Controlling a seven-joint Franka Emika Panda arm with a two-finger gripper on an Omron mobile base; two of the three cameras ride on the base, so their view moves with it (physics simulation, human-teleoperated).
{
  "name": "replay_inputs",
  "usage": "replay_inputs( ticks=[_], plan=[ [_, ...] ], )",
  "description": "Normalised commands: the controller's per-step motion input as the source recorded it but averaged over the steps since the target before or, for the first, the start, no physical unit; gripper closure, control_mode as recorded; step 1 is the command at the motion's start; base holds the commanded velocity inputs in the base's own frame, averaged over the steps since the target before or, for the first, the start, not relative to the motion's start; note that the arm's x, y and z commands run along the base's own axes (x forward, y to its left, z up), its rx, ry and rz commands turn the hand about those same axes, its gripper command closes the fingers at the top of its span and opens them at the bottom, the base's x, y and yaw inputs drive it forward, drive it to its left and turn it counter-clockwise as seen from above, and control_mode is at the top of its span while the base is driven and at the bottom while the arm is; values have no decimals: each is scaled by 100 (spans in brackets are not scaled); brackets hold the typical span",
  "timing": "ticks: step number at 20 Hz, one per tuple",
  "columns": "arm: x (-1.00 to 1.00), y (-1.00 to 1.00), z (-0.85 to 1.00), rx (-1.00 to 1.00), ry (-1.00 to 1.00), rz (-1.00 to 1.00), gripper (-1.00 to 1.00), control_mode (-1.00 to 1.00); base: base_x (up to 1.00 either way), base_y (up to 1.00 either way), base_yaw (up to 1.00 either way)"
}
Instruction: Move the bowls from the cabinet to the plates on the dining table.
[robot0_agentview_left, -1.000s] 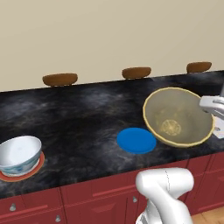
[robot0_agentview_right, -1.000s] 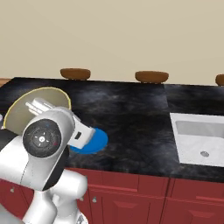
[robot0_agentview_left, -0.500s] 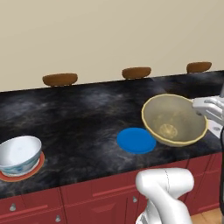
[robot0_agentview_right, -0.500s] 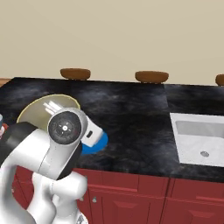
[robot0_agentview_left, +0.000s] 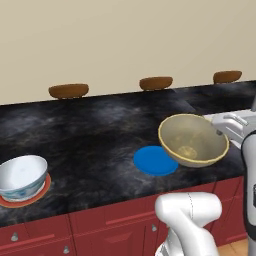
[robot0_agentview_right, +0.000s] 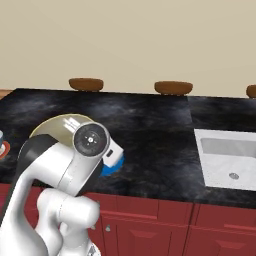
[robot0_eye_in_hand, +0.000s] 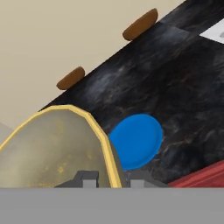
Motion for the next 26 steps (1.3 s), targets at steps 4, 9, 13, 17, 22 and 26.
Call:
replay_inputs(
  ticks=[4,9,13,17,22,26],
  plan=[
    [29,-5,-34,3,1,0,100,-100,0,0,0],
    [25,-3,-34,0,0,0,100,-100,0,0,0],
    [26,0,-27,0,0,0,100,-100,0,0,0],
    [28,0,-28,0,0,0,100,-100,0,0,0],
    [29,-4,-30,0,0,0,100,-100,0,0,0],
    [30,-2,-30,0,0,0,100,-100,0,0,0]
  ],
)
